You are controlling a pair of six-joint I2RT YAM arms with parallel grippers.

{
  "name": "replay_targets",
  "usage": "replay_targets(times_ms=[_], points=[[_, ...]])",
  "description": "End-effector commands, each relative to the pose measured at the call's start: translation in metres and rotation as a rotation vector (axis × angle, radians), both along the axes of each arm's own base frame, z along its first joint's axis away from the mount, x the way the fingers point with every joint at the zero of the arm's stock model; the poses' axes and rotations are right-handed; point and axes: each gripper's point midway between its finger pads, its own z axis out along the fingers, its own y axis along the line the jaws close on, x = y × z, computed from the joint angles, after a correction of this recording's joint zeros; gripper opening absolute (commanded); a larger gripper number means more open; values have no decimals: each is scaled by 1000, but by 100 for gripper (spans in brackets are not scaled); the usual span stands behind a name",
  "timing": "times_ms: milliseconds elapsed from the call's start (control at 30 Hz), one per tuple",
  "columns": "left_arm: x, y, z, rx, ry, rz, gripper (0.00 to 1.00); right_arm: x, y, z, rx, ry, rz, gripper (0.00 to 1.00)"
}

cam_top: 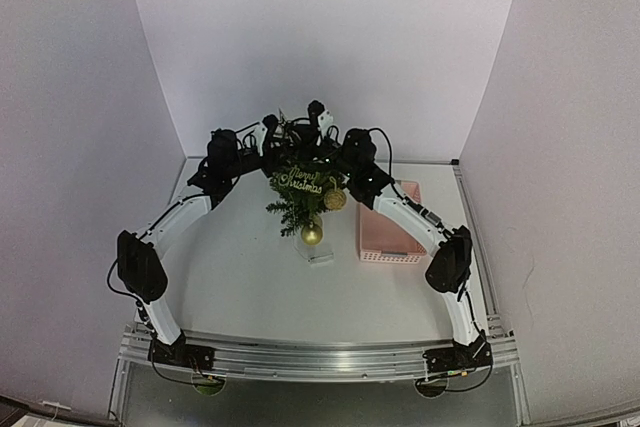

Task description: Decorate the small christmas tree

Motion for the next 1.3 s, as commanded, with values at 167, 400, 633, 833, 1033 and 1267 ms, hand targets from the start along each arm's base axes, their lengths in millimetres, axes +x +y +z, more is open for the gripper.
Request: replay_targets(times_ms=[167, 400, 633, 833, 1033, 1267], points=[[-4, -5, 17, -36, -52, -37, 23, -17, -29, 60, 16, -115, -89, 0], [-3, -7, 19, -46, -57, -41, 22, -18, -31, 56, -21, -101, -96, 0], [-3, -6, 19, -53, -61, -39, 20, -10, -17, 40, -15, -113, -64, 0], [-5, -6, 19, -52, -66, -41, 17, -6, -19, 40, -27, -147, -99, 0], [-4, -5, 18, -50, -69, -36, 17, -1, -14, 25, -42, -119, -90, 0], [-5, -4, 18, -51, -68, -37, 17, 5, -14, 13, -55, -94, -90, 0]])
